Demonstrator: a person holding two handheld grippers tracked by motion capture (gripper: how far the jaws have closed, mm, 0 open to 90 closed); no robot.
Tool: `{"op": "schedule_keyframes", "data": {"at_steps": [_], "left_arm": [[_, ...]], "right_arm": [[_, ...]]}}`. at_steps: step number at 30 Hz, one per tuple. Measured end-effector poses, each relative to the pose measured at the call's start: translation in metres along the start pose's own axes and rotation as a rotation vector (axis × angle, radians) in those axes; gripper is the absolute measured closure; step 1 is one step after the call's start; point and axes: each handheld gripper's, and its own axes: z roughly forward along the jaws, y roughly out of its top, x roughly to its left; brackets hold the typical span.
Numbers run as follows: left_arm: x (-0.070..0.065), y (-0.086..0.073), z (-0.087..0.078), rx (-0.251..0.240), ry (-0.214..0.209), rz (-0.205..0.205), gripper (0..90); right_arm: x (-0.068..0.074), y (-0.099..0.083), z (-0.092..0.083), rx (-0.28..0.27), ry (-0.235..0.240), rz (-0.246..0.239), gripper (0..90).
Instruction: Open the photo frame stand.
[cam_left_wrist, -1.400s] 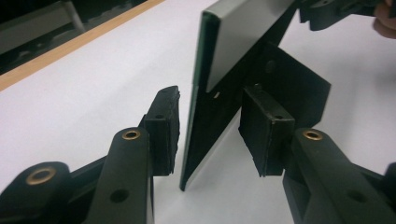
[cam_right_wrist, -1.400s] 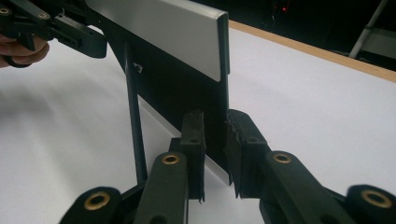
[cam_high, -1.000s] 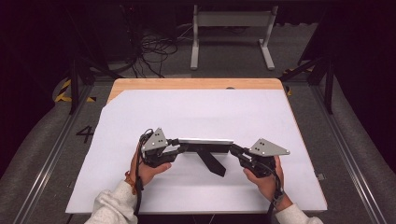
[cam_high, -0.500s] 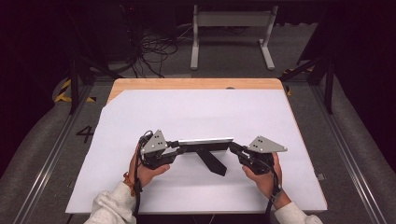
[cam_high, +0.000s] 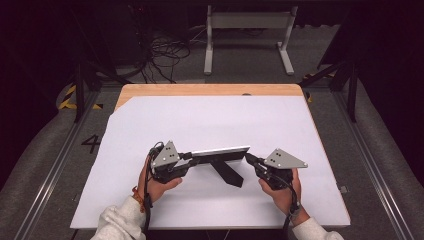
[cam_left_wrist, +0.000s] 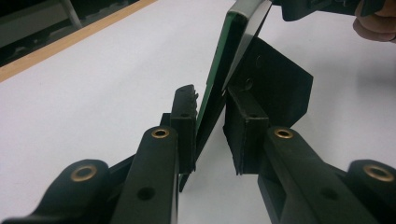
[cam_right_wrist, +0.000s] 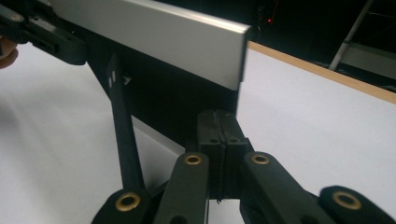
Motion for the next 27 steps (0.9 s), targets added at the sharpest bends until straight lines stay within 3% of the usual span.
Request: {"op": "schedule_keyframes", "data": {"at_steps": [8, 27], "left_arm": [[0.0, 0.0, -0.001, 0.009, -0.004, 0.012, 74.5], [-0.002, -0.001, 0.001, 0.007, -0.019, 0.007, 75.8]], "right_arm": [[0.008, 0.011, 0.007, 0.01, 0.018, -0.016, 90.0], [0.006, 0.011, 0.015, 0.031, 0.029, -0.007, 90.0]]}}
